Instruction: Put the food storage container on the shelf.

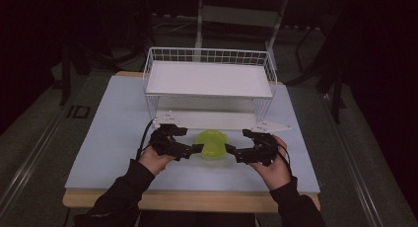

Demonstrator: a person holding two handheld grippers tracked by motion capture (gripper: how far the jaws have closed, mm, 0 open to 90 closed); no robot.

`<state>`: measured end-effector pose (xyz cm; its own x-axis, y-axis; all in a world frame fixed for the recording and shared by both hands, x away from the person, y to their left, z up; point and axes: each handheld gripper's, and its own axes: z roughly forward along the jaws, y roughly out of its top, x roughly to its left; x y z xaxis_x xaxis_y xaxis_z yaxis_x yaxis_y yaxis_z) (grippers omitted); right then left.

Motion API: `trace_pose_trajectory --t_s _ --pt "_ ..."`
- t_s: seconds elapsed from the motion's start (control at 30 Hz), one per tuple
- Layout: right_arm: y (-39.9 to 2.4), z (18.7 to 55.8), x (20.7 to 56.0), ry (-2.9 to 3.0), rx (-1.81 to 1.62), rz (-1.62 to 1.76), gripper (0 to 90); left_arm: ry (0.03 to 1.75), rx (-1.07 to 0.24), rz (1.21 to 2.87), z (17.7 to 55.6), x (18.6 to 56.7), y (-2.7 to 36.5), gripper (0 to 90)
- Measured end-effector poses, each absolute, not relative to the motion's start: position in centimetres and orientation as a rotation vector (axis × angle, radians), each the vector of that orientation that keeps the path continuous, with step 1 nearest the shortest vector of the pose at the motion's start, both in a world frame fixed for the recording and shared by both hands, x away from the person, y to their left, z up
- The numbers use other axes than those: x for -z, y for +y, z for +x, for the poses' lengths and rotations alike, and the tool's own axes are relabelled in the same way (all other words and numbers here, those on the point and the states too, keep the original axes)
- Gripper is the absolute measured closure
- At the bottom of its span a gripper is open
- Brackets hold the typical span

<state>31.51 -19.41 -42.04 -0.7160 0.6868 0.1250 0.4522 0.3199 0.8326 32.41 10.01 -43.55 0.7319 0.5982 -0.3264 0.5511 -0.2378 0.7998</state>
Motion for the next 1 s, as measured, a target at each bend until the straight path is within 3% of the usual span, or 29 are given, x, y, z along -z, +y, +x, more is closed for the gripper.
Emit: trace_pose_trajectory --t_s 0.1,0.7,1.0 --pt "-19.0 32.6 42.5 2.342 -1.328 1.121 17.8 0.920 -0.063 1.915 33.2 44.2 9.6 14.0" --pt "-19.1 36.6 46.9 2.397 -1.208 1.505 42.3 1.202 0.094 1.893 36.2 48.7 9.1 31.7" --pt "-18.6 37.1 47.8 2.417 -1.179 1.641 55.8 1.240 0.160 1.885 36.4 49.8 8.8 54.7"
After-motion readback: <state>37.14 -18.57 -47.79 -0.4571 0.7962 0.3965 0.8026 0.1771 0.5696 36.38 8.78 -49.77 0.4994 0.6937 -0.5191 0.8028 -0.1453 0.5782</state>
